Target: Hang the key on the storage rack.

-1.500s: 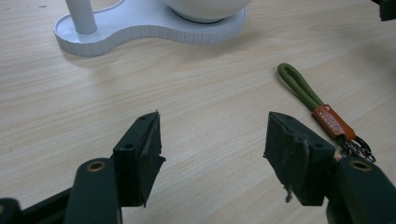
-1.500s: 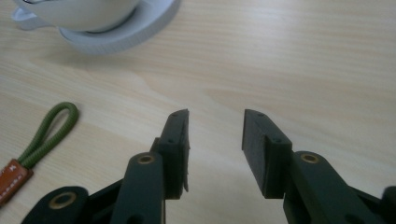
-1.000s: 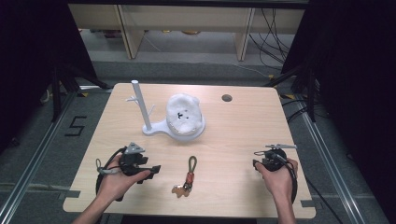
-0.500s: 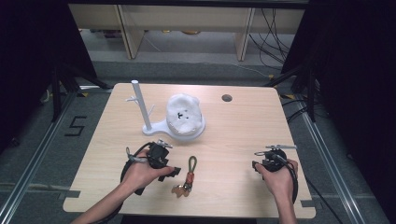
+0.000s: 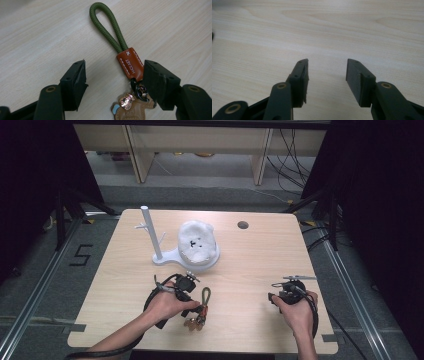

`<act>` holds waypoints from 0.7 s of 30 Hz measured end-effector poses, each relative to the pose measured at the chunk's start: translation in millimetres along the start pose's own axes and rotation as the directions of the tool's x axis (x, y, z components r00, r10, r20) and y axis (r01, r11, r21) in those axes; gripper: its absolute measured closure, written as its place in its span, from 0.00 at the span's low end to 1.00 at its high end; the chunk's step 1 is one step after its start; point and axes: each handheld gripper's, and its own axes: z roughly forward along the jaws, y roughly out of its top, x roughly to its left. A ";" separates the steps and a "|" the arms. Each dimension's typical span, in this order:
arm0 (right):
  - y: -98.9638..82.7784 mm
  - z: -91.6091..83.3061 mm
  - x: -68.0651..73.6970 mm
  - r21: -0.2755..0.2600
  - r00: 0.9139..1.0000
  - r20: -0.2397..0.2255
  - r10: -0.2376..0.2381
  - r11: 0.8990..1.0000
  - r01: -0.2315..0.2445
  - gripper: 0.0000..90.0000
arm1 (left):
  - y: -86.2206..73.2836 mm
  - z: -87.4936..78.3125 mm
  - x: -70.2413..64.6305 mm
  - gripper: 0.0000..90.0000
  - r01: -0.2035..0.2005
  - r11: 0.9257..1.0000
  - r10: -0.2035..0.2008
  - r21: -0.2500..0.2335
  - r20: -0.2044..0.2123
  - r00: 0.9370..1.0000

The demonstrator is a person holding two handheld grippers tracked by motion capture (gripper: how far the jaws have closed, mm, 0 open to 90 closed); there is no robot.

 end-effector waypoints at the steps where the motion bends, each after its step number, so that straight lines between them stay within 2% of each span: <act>1: 0.1 -0.6 1.4 0.001 1.000 -0.018 0.009 1.000 -0.009 0.59 | 0.9 0.3 -0.7 0.39 0.001 1.000 -0.001 0.006 0.008 1.000; 3: 0.1 -0.4 1.4 0.003 1.000 -0.018 0.006 1.000 -0.006 0.59 | 2.7 1.7 -1.7 0.39 -0.016 1.000 0.016 0.004 0.003 1.000; 6: -0.2 1.0 1.3 0.003 1.000 -0.010 -0.001 1.000 0.001 0.59 | 4.4 3.4 -4.2 0.38 -0.015 1.000 0.015 0.020 0.000 1.000; 7: -0.4 0.6 2.7 0.006 1.000 -0.021 0.002 1.000 -0.002 0.58 | 3.8 4.7 -7.0 0.38 0.022 1.000 -0.022 0.019 0.004 1.000; 8: -0.4 0.9 3.0 0.006 1.000 -0.023 0.002 1.000 -0.002 0.58 | 4.2 5.2 -7.3 0.38 0.019 0.999 -0.019 0.026 0.002 1.000; 9: -0.4 0.9 3.0 0.006 1.000 -0.023 0.002 1.000 -0.002 0.58 | 5.1 5.7 -6.0 0.38 -0.012 0.999 0.012 0.031 -0.005 1.000; 10: -0.3 0.9 3.4 0.008 1.000 -0.023 0.002 1.000 -0.002 0.58 | 4.9 6.8 -8.4 0.38 0.011 0.999 -0.011 0.036 -0.004 1.000; 12: -0.3 1.9 3.3 0.008 1.000 -0.014 -0.006 1.000 0.006 0.58 | 6.6 7.7 -7.6 0.38 -0.024 0.998 0.025 0.051 -0.010 1.000; 13: -0.4 2.0 3.7 0.010 1.000 -0.023 -0.005 1.000 0.006 0.58 | 6.5 8.7 -10.4 0.38 0.003 0.999 -0.003 0.053 -0.010 1.000; 14: -0.5 2.5 4.1 0.010 0.999 -0.035 -0.001 1.000 0.002 0.58 | 7.8 9.1 -9.1 0.38 -0.032 0.998 0.033 0.060 -0.018 0.999; 15: -0.4 2.0 5.6 0.016 1.000 -0.027 0.014 1.000 -0.013 0.58 | 8.2 8.8 -10.1 0.38 -0.032 0.996 0.034 0.082 -0.021 0.999; 16: -0.7 3.5 4.7 0.009 0.999 -0.042 0.004 1.000 -0.003 0.58 | 9.6 9.8 -9.9 0.38 -0.060 0.995 0.062 0.085 -0.031 0.998; 17: -0.7 3.6 3.7 0.012 1.000 -0.013 -0.017 1.000 0.017 0.58 | 9.4 10.6 -12.4 0.38 -0.037 0.996 0.040 0.087 -0.032 0.999; 18: -0.7 3.8 3.7 0.012 1.000 -0.014 -0.017 1.000 0.017 0.58 | 10.2 11.1 -12.6 0.38 -0.054 0.994 0.058 0.096 -0.038 0.998; 19: -1.0 3.1 7.9 0.014 0.999 -0.039 0.030 0.999 -0.029 0.58 | 10.7 12.8 -15.3 0.39 -0.053 0.993 0.058 0.104 -0.042 0.997; 20: -1.0 3.1 7.9 0.014 0.999 -0.039 0.030 0.999 -0.029 0.58 | 10.7 12.8 -15.3 0.39 -0.053 0.993 0.058 0.104 -0.042 0.997; 21: -1.0 3.1 7.3 0.017 0.999 -0.039 0.017 1.000 -0.016 0.58 | 11.4 13.8 -15.4 0.39 -0.076 0.992 0.082 0.102 -0.053 0.995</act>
